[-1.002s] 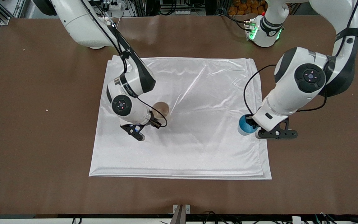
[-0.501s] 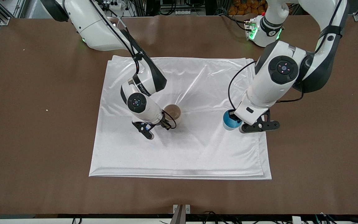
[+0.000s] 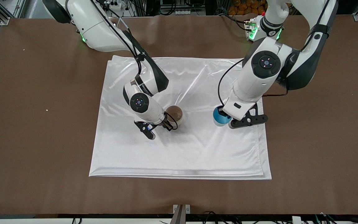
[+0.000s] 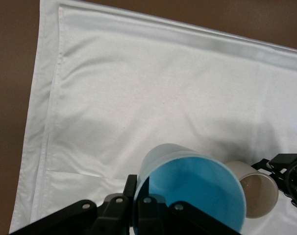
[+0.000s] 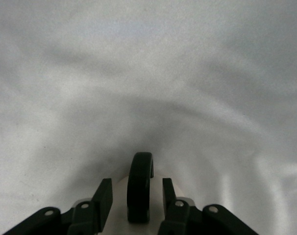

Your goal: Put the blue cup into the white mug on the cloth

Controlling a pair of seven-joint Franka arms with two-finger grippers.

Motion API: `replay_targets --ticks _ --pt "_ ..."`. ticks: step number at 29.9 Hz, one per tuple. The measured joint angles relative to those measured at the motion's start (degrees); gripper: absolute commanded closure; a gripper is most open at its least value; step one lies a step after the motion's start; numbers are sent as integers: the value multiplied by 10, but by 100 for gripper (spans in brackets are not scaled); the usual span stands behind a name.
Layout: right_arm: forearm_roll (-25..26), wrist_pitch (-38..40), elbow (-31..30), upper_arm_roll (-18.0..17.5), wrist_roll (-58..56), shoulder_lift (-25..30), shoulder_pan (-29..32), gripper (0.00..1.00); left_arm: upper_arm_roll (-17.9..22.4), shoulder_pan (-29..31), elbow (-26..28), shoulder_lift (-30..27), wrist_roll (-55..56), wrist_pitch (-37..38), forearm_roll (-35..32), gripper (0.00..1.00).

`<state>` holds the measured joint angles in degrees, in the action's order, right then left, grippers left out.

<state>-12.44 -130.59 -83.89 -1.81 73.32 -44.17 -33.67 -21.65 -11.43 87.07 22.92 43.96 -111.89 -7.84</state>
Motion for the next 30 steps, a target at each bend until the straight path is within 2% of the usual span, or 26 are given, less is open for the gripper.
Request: replay_targets --ticks 1,2,7,14,30 --pt "0 0 0 1 0 0 0 2 0 -4 0 1 8 0 0 100" --pt "0 0 0 2 0 0 0 0 0 -9 0 2 16 0 0 100" --pt "8 13 6 8 -3 0 2 0 -1 -32 0 9 50 -4 0 100" --pt "62 82 16 10 -52 2 15 0 -1 -54 0 26 90 -31 0 100" --pt "70 161 6 13 -212 44 78 0 0 -111 1 77 140 -137 -1 100"
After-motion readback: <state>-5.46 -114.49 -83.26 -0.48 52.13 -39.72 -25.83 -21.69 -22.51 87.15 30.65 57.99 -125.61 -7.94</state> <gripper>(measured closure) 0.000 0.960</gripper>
